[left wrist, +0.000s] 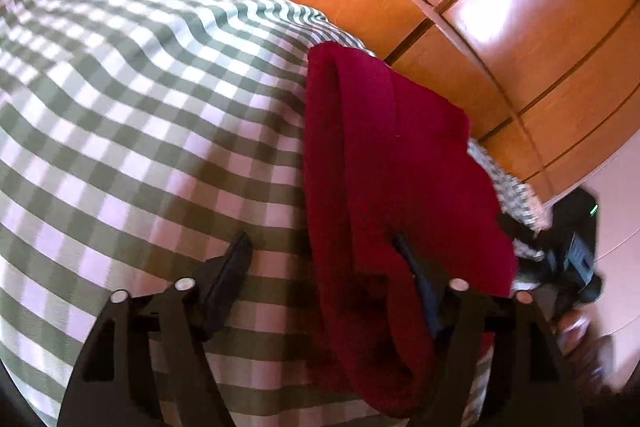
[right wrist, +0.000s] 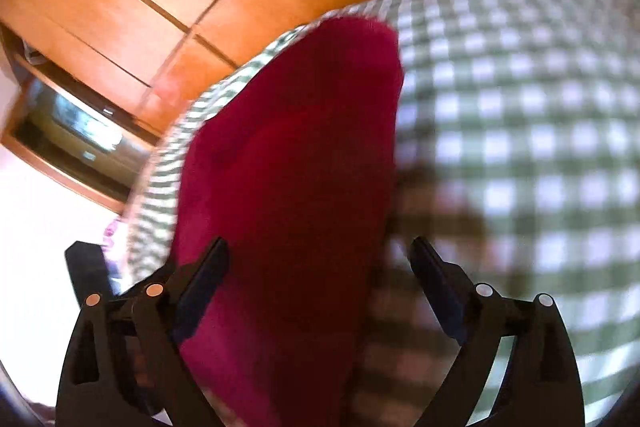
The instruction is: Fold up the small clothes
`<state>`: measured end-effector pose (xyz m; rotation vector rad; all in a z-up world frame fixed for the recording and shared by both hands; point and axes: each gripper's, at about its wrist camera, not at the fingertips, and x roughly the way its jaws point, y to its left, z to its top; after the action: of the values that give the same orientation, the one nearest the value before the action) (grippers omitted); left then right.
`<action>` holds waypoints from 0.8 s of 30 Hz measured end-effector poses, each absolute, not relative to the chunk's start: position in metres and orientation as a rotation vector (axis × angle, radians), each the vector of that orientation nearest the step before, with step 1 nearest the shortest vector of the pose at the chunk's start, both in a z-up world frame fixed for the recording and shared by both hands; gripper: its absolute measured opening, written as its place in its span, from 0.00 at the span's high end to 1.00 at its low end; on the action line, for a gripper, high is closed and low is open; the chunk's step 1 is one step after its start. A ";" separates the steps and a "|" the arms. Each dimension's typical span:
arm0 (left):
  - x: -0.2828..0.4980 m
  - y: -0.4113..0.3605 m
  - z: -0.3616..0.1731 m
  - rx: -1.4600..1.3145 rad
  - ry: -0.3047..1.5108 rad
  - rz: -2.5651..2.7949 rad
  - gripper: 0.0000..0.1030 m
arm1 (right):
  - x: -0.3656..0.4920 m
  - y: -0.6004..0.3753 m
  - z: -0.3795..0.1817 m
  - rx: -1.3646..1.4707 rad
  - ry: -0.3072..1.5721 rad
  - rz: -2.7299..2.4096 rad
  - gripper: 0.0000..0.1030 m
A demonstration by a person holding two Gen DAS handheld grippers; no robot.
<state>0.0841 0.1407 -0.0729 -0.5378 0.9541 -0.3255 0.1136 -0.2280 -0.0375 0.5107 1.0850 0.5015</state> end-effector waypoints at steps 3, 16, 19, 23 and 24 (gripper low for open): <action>0.084 0.139 -0.076 -0.563 0.947 -0.371 0.52 | 0.112 -0.216 -0.047 0.559 1.106 0.572 0.18; 0.081 0.092 -0.041 -0.581 0.880 -0.574 0.77 | 0.079 -0.219 0.029 0.427 0.902 0.561 0.57; 0.096 0.045 -0.021 -0.537 0.874 -0.673 0.77 | 0.066 -0.254 0.053 0.434 0.828 0.510 0.57; 0.121 -0.039 0.008 -0.424 0.864 -0.802 0.77 | 0.050 -0.325 0.079 0.456 0.738 0.384 0.57; 0.126 -0.059 0.013 -0.397 0.866 -0.821 0.77 | 0.046 -0.343 0.081 0.464 0.725 0.345 0.57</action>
<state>0.1264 -0.0586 0.0128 -0.3969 0.8655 -0.8214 0.0464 -0.3431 0.0810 0.4642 0.7250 0.3454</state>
